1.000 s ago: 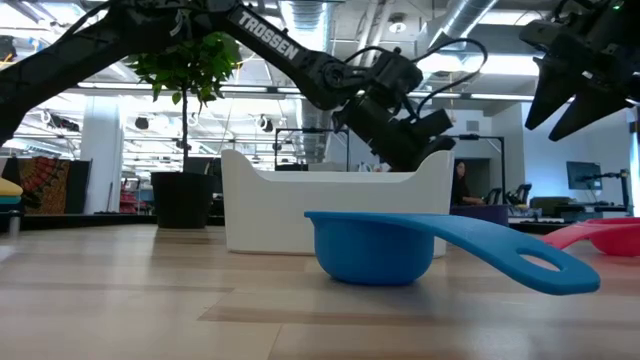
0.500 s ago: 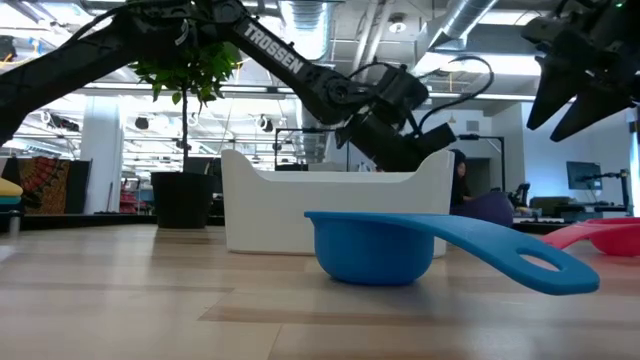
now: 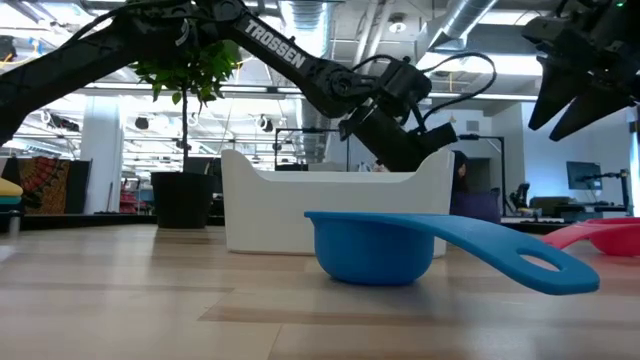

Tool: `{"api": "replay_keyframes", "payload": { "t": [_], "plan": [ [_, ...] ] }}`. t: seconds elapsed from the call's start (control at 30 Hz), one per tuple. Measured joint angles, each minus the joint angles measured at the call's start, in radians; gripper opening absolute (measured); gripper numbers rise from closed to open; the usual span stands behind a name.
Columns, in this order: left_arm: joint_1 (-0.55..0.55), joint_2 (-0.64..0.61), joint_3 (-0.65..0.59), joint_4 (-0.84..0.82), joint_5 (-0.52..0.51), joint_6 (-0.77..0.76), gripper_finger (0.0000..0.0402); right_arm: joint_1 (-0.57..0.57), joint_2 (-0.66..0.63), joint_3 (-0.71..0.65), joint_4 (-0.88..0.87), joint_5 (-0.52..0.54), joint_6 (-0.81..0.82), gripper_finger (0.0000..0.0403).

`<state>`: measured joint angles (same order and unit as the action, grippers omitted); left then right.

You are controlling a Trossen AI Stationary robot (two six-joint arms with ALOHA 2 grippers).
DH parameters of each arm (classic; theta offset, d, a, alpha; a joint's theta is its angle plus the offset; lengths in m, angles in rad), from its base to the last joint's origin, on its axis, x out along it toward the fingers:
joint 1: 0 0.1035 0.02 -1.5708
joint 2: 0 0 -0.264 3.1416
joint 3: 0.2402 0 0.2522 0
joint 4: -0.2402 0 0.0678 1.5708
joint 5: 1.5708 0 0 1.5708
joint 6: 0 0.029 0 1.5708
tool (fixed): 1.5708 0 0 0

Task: Nest measuring cups in basket
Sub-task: Stack the purple measuring cup into the yellow measuring cup

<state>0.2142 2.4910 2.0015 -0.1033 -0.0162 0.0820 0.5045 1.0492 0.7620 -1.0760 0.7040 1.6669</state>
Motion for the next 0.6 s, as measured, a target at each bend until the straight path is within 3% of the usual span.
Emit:
{"api": "replay_keyframes", "payload": {
  "t": [0.33, 0.47, 0.6],
  "plan": [
    [-0.001, -0.007, 0.124, -0.1, -0.102, -0.007, 0.0001, 0.0, 0.0, 0.0, -0.001, 0.041, -0.002, 0.0168],
    [-0.001, -0.062, 0.151, -0.169, -0.113, -0.037, 0.0, 0.0, 0.0, 0.0, -0.004, 0.077, -0.015, 0.0168],
    [-0.002, -0.135, 0.151, -0.284, -0.191, -0.07, 0.0, 0.0, 0.0, 0.0, -0.018, 0.149, -0.031, 0.0178]
  ]
}}
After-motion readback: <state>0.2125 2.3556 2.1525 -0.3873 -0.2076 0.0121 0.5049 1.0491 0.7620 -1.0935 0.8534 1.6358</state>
